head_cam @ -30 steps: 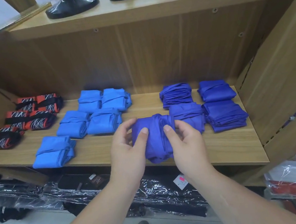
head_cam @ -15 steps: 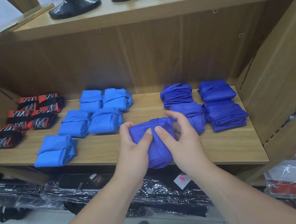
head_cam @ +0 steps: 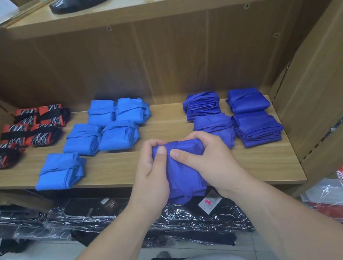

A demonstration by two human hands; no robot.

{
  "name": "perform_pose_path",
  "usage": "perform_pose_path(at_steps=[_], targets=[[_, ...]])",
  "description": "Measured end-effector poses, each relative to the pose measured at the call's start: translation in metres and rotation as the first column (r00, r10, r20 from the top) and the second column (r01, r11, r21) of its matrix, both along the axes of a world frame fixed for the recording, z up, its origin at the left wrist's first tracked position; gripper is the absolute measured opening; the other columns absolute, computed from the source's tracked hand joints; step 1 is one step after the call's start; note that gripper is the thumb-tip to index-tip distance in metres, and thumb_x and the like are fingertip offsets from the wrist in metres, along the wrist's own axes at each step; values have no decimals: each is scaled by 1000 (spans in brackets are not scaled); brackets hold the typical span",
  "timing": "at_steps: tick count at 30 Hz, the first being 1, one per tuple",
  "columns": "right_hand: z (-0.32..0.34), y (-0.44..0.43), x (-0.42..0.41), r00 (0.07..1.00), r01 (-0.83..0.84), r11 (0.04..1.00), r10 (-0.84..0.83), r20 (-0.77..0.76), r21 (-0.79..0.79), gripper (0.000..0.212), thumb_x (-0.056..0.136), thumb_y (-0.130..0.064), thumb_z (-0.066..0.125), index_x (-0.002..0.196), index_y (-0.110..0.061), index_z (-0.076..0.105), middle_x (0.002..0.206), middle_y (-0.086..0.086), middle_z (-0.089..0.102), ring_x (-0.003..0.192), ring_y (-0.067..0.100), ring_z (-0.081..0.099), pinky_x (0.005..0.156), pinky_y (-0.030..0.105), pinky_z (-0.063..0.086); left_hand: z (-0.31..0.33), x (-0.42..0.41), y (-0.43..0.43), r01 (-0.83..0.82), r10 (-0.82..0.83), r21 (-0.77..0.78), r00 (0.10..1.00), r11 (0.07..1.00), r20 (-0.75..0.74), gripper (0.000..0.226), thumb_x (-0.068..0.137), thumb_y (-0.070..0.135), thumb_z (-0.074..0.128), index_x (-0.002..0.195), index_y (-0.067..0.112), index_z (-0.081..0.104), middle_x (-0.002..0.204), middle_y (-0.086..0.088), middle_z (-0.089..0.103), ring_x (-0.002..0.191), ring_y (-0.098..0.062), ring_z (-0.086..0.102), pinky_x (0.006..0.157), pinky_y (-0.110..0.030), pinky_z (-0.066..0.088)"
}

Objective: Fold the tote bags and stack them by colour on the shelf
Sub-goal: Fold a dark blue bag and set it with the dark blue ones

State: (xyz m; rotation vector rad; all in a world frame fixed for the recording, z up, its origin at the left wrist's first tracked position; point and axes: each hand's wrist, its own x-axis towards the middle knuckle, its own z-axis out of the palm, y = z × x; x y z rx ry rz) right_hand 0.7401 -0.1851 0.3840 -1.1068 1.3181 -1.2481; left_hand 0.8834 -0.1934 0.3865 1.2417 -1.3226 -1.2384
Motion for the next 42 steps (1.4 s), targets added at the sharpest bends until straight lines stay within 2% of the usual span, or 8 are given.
perform_pose_path(at_steps=[6,13,17,22,27,32,35,42], targets=[[-3,2,7,987,142,988,-137,-84,60,30,86,-47,75,101,-25,61,95,-6,70,89,8,66,81,29,54,-3,-1,-1,-3,12,64,990,998,-143,17,103,20,54,116,30,57,110,1,65,88,-6,67,72,-24,54],[-17,9,10,978,206,977,-208,-26,-52,22,95,-29,68,82,-15,59,64,-11,58,64,7,52,66,36,46,-13,-7,-4,53,-46,123,997,991,-61,35,90,26,73,120,33,56,116,4,65,94,-5,68,80,-27,57],[-27,11,0,979,195,981,-194,58,-10,30,91,-42,63,93,-13,63,92,21,67,81,29,64,82,56,54,-19,-13,-8,110,-106,80,993,991,-42,36,84,20,81,110,33,61,111,0,68,93,-13,69,77,-31,59],[-39,12,-33,973,193,980,-185,-139,53,19,101,-32,60,111,-18,68,98,1,71,97,20,66,87,23,52,-40,-26,-25,127,-134,120,990,985,49,32,74,27,82,100,35,64,103,5,69,94,-11,66,87,-37,58],[-57,13,-86,460,67,967,-249,-852,-246,47,97,-53,39,131,-32,64,146,-10,53,141,26,38,116,46,26,-60,-26,-49,74,-102,157,978,985,180,28,80,30,82,98,22,61,95,5,68,91,-19,63,86,-37,53],[-54,-6,-107,161,-209,968,174,-971,139,66,92,-60,10,151,-46,36,168,-18,4,157,24,-1,123,51,-11,-60,-18,-58,81,-117,150,960,985,253,53,61,58,78,106,42,55,98,2,65,84,-19,66,83,-44,57],[-54,-13,-100,80,-175,960,237,-968,221,74,88,-65,1,156,-45,21,168,-17,-8,155,24,8,122,51,-10,-61,-10,-58,100,-120,71,920,992,372,59,59,65,75,109,45,52,106,7,62,81,-12,60,79,-37,54],[-49,-32,-88,69,-141,965,233,-970,222,61,101,-65,25,157,-45,17,168,-16,-7,154,25,10,122,53,-3,-67,15,-45,500,-355,-135,755,855,551,72,65,50,72,133,44,52,148,13,37,141,3,33,116,-17,26]])
